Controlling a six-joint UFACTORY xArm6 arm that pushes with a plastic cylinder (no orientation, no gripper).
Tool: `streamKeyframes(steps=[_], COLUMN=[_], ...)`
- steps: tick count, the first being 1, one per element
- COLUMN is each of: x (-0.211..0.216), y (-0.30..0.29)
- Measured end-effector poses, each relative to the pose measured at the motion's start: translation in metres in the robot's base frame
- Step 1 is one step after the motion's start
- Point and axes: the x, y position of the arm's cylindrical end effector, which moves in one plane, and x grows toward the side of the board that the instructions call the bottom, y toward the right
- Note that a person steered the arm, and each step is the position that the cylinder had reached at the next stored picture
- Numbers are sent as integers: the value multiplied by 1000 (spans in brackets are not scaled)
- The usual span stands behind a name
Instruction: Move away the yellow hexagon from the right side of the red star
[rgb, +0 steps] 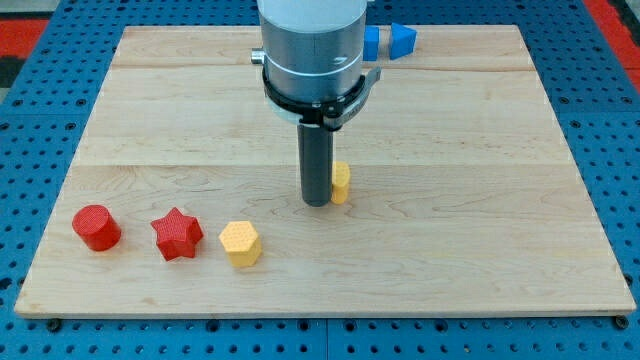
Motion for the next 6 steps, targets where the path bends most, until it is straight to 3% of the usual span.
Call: streamKeyframes(steps=[1, 2, 3, 5, 6], x=[2, 52, 129, 101, 53], y=[29, 25, 23, -155, -139])
